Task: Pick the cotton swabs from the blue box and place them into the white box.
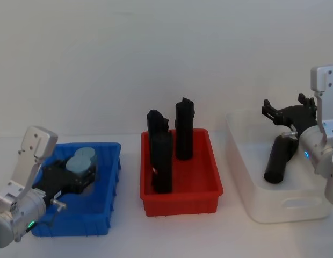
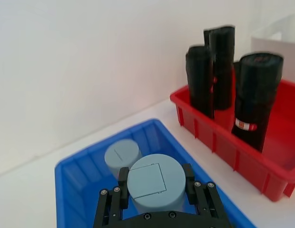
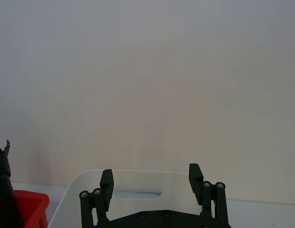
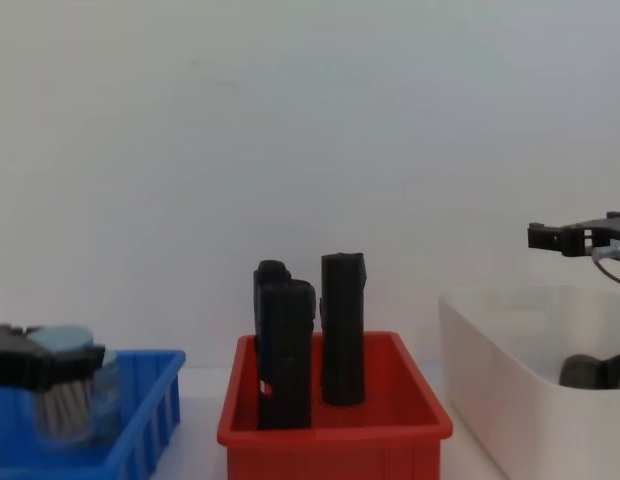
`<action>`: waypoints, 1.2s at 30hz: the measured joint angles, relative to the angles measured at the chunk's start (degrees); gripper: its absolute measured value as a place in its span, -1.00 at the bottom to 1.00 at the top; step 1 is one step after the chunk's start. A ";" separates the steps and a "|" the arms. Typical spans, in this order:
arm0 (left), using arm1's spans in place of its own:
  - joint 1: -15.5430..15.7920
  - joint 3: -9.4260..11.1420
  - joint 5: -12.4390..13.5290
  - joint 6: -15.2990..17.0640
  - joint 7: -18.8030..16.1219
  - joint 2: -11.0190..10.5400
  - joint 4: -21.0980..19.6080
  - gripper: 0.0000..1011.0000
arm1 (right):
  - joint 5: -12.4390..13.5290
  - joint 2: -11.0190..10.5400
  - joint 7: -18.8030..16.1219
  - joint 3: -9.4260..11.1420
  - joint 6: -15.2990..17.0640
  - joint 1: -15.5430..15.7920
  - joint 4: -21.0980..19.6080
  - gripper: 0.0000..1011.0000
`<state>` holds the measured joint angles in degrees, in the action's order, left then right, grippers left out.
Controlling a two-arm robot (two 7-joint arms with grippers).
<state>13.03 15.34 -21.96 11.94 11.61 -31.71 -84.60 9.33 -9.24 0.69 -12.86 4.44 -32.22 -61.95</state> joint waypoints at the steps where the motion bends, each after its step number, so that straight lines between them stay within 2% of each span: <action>1: -0.05 -0.07 0.11 -0.10 -0.14 -0.08 -0.57 0.33 | 0.00 0.00 0.00 0.00 0.00 0.00 0.00 0.98; 9: -0.27 -0.57 1.71 -1.34 -1.68 -0.63 -5.44 0.33 | 0.00 0.00 -0.05 0.00 -0.04 0.00 0.00 0.98; 16: -0.07 -0.98 3.51 -2.60 -2.62 -0.89 -9.79 0.33 | -0.27 0.00 -1.82 -0.18 -1.12 0.10 -0.57 0.98; 29: 2.65 -1.26 7.34 -5.28 -2.16 0.23 -16.25 0.33 | -0.69 -0.68 -9.28 -0.74 -3.44 1.68 -4.14 0.98; 36: 5.74 -0.64 9.92 -6.57 0.38 2.37 -18.23 0.33 | -0.51 -1.29 -14.87 -1.03 -4.34 2.84 -6.81 0.98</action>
<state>18.77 14.70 -12.04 5.37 11.99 -29.33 -102.83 8.81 -10.53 -14.18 -13.90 0.10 -29.38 -68.76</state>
